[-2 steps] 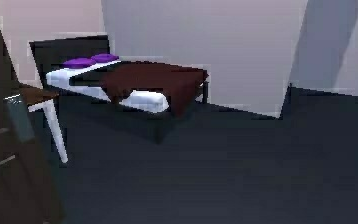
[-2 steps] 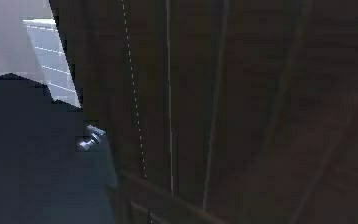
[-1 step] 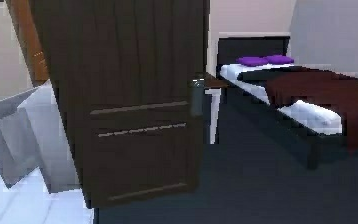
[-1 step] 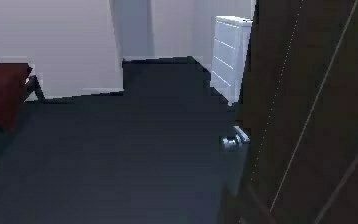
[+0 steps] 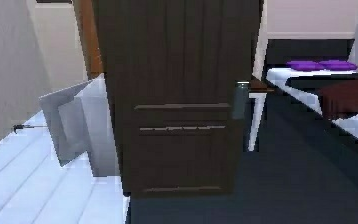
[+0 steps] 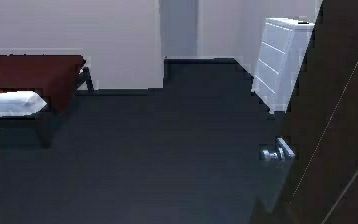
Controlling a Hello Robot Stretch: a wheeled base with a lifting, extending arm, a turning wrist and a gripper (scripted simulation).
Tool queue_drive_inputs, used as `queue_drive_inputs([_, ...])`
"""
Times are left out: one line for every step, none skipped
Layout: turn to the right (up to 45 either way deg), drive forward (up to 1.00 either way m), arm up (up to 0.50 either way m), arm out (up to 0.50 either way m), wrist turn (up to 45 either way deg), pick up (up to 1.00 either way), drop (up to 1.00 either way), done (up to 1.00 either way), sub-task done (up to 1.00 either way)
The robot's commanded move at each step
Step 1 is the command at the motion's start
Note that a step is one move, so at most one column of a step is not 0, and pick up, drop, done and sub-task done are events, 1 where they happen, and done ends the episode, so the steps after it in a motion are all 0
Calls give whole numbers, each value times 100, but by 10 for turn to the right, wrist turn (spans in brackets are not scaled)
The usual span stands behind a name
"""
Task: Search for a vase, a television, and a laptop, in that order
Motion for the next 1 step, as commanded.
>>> queue_drive_inputs([0,10,0,0,0,0,0,0,0])
